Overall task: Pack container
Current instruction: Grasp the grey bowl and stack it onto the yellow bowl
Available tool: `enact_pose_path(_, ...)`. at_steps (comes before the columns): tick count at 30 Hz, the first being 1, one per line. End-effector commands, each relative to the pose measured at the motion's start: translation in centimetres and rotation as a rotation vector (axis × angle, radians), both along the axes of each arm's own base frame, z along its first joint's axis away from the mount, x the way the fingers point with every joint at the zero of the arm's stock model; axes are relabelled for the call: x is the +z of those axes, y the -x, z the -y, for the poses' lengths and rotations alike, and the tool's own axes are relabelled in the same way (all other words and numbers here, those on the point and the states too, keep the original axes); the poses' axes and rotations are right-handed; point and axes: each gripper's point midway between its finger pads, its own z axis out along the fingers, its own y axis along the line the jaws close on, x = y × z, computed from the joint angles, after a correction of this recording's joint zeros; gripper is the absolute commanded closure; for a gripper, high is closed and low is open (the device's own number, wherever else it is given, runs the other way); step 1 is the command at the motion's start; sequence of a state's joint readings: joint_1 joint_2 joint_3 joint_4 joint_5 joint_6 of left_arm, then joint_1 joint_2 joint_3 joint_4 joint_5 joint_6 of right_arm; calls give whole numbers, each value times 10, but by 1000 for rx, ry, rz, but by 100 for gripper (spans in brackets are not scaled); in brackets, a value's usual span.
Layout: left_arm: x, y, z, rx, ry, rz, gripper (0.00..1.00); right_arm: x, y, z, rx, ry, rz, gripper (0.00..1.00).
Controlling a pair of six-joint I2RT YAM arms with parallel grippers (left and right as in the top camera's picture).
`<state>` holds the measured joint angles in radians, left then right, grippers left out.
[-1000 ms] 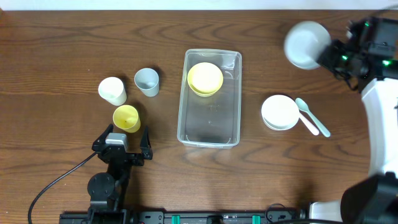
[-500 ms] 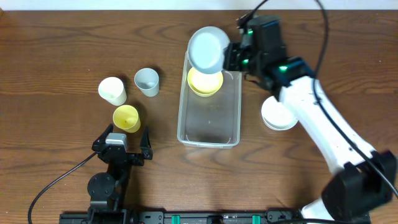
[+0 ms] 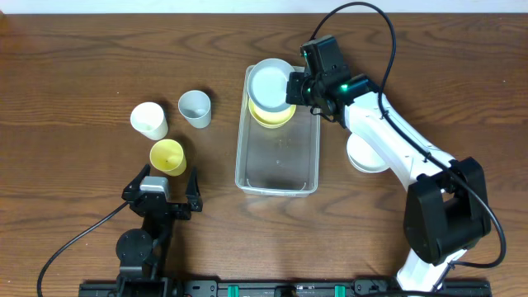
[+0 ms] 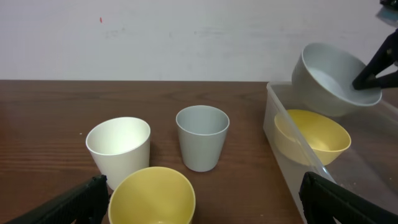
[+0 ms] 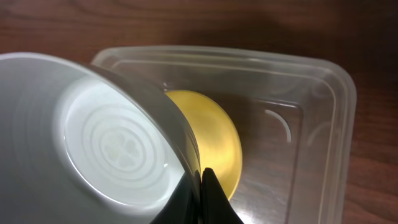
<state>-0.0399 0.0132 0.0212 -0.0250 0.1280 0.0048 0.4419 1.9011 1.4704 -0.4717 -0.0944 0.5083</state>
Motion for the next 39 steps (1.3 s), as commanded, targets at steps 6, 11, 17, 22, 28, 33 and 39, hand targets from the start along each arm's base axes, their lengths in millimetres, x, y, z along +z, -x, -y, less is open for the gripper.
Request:
enact_pose_path(6,-16,1,2,-16,-13,-48,2,-35,5,2,-10,50,-77,99)
enact_pose_path(11,-16,1,2,-16,-13,-49,2,-37,4,-1,13,57,-69,96)
enact_pose_path(17,-16,1,2,-16,-13,-48,2,-35,6,-9,81,42,-58,60)
enact_pose_path(22,-16,1,2,-16,-13,-48,2,-11,9,-22,136,-25,-38,61)
enact_pose_path(28,-16,1,2,-16,-13,-49,2,64,17,-29,198,-85,37,62)
enact_pose_path(33,-16,1,2,-16,-13,-48,2,129,35,19,91,-9,74,61)
enact_pose_path(39,-16,1,2,-16,-13,-49,2,139,75,113,-162,125,-55,54)
